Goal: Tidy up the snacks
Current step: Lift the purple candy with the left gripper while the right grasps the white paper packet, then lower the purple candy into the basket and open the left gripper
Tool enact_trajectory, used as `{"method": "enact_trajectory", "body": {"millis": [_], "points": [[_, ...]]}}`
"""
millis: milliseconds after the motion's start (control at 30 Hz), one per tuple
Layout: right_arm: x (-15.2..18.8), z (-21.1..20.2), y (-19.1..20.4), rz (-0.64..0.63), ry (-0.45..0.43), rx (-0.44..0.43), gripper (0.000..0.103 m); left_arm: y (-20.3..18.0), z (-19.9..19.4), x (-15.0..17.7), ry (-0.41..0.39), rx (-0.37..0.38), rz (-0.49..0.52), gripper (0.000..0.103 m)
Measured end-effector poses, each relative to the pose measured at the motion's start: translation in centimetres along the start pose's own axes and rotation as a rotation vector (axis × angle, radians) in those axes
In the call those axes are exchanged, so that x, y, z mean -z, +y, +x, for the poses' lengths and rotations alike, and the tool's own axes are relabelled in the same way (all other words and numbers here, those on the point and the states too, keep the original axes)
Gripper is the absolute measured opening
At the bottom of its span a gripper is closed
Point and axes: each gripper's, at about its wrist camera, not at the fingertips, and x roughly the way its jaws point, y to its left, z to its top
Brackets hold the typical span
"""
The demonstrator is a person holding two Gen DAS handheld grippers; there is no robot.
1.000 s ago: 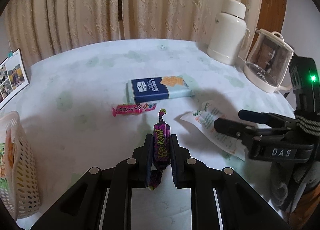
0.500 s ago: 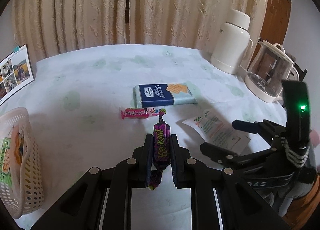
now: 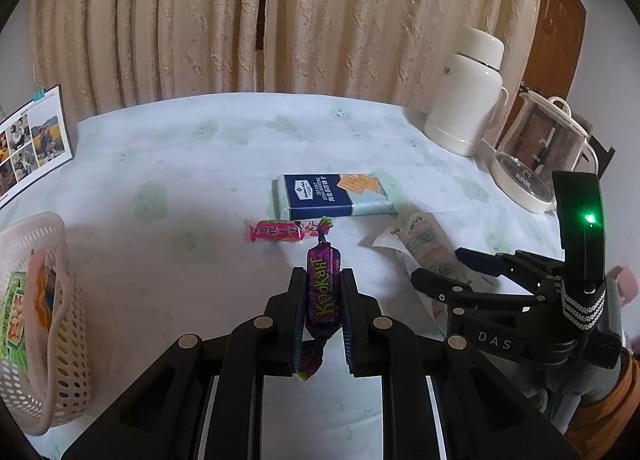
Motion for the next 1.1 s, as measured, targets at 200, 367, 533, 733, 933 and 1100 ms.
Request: {"method": "enact_trajectory", "body": {"millis": [200,367,533,733,933,1100], "points": [[0.0,-0.4,0.0,0.011,-0.015,-0.014,0.046,1.0,-0.9,-0.3,-0.028,-0.013,-0.031,0.017],[0.0,-0.9,-0.3,0.033,-0.031,-0.025,0.043,1.9,-1.9,-0.6,-0.064,-0.041,-0.056,0.017],[0.1,-1.0,-0.2,0.032,-0.035,-0.031,0.041,2.7,-2.8,-0.8,-0.107,-0.093,-0.071,0.017],[0.2,-1.1,-0.1,0.029,-0.039,-0.038,0.040,4.2,-3.9,-1.1,-0.146,-0.143,-0.108,0.017],[0.1,-1.2,-0.5,0.060,-0.043,-0.059,0.040,6.5,-5.4,-1.3,-0.193,-0.215,-0.159,0.017],[0.1,-1.1,-0.7,0.066,-0.041,-0.069,0.040,9.3,-6.0,-1.3,-0.206,-0.282,-0.234,0.017]]}}
